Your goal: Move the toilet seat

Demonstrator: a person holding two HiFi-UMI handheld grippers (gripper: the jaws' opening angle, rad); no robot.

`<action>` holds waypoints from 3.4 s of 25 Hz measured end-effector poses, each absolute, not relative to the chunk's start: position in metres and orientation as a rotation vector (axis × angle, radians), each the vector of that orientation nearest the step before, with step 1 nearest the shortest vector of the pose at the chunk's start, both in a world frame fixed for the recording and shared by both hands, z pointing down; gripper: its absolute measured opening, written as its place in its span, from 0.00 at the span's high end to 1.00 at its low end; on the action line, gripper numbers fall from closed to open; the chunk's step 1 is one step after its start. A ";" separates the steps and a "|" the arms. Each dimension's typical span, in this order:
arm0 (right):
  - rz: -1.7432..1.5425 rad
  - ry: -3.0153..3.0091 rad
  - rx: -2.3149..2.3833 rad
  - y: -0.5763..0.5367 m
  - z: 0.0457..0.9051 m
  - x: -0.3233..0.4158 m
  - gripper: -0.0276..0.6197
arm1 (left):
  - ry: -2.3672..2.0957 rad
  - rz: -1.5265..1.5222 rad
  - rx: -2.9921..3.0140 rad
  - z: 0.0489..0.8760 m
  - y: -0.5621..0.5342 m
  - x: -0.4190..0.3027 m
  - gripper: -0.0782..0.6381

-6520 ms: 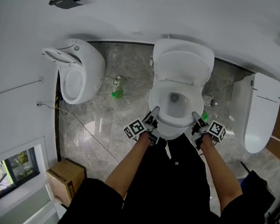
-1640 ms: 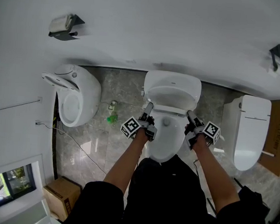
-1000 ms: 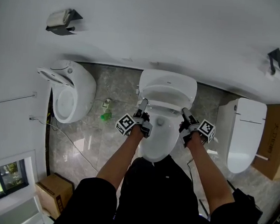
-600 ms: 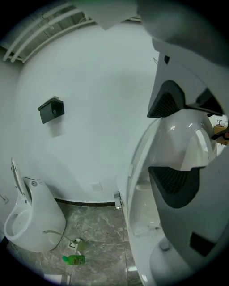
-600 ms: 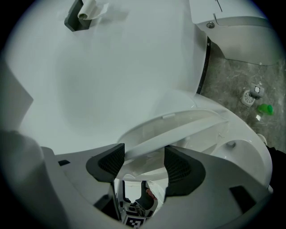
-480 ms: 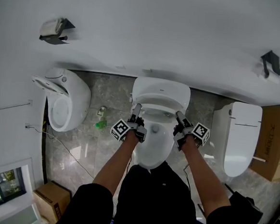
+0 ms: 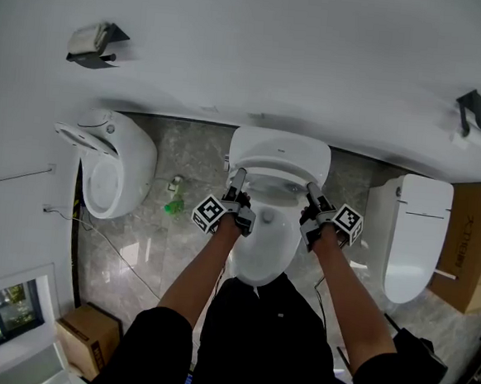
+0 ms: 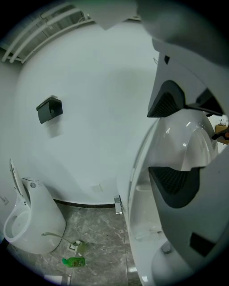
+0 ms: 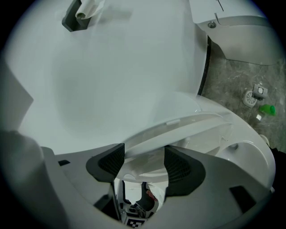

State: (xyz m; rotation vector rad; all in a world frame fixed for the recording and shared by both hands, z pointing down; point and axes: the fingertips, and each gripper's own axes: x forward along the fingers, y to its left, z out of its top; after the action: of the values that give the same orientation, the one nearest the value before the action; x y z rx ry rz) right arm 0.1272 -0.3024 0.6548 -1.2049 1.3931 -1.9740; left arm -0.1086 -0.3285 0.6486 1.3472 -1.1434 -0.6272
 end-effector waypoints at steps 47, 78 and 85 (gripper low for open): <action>-1.655 2.041 -1.323 -0.227 0.570 0.110 0.52 | -0.923 -0.435 1.612 0.586 -0.227 -0.101 0.41; -0.826 2.743 -1.173 0.150 0.357 -0.008 0.52 | -0.852 -0.301 2.415 0.373 0.138 -0.119 0.73; -0.683 2.820 -1.088 0.207 0.346 0.036 0.52 | -1.076 -0.151 2.459 0.366 0.218 -0.096 0.86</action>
State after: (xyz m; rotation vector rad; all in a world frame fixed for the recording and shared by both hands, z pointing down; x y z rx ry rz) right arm 0.0360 0.2073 0.3457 -1.0876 2.8201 -0.6834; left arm -0.0964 0.2180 0.3664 2.4587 -1.0761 -0.1510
